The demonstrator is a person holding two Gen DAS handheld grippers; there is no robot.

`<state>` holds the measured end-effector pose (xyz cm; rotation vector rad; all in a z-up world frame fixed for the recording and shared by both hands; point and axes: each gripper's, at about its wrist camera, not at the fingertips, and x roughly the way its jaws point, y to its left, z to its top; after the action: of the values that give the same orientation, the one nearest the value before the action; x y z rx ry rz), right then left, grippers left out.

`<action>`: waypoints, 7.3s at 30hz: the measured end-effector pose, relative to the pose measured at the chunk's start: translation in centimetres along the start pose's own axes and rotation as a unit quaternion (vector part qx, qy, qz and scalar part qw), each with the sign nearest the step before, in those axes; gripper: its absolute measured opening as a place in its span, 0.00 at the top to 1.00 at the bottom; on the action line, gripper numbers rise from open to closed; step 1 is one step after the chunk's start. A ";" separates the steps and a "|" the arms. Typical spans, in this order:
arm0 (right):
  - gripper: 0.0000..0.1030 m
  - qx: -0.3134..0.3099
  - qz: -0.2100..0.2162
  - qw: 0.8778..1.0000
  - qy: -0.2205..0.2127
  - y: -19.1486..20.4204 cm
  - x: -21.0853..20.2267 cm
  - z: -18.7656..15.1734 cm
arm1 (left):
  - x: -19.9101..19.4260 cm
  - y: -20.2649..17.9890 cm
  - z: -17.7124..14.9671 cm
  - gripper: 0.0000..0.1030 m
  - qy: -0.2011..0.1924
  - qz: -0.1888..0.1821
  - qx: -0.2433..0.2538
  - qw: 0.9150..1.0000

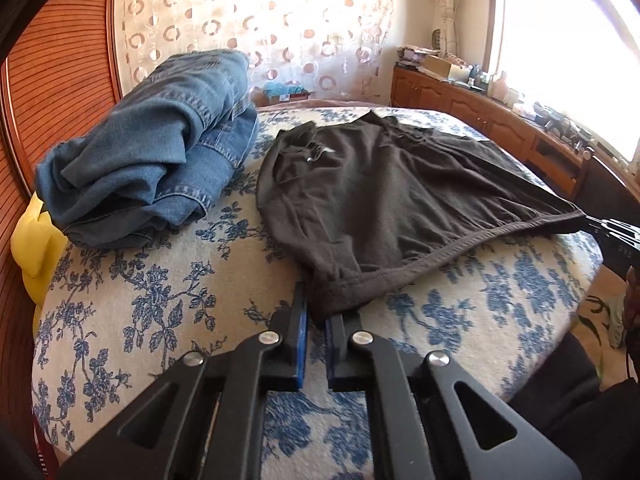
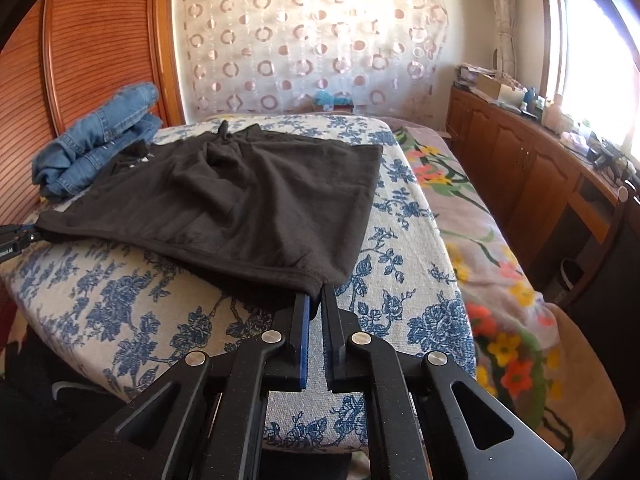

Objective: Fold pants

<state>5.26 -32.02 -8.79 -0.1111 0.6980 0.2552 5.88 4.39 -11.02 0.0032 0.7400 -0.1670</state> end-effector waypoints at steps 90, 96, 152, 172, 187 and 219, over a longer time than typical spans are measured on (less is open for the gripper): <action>0.41 -0.033 0.070 0.997 0.003 7.6 7.2 4.6 | 10.6 3.2 11.3 0.91 0.033 0.076 0.035 0.996; 0.41 -0.043 0.060 0.997 0.000 8.2 7.2 4.5 | 9.0 4.5 11.5 0.86 0.008 0.094 0.018 0.995; 0.38 0.027 -0.041 0.999 0.012 -2.2 -0.8 0.0 | 3.3 -1.2 3.3 0.31 -0.038 -0.006 0.029 0.999; 0.77 0.055 0.018 0.996 0.063 -2.6 -0.9 -1.7 | 3.2 -1.1 3.2 0.31 -0.043 0.004 0.015 0.999; 0.95 0.005 0.050 0.999 0.020 1.1 -0.7 2.6 | 0.8 -1.7 3.2 0.30 -0.047 0.042 0.027 0.998; 0.97 -0.129 0.281 0.951 0.028 24.2 3.8 8.4 | -3.7 7.9 1.0 0.30 -0.061 0.086 -0.059 0.993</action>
<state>6.77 -6.41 -5.30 -0.1671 0.7395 0.8955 5.05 12.70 -8.27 -0.0556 0.6230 0.0406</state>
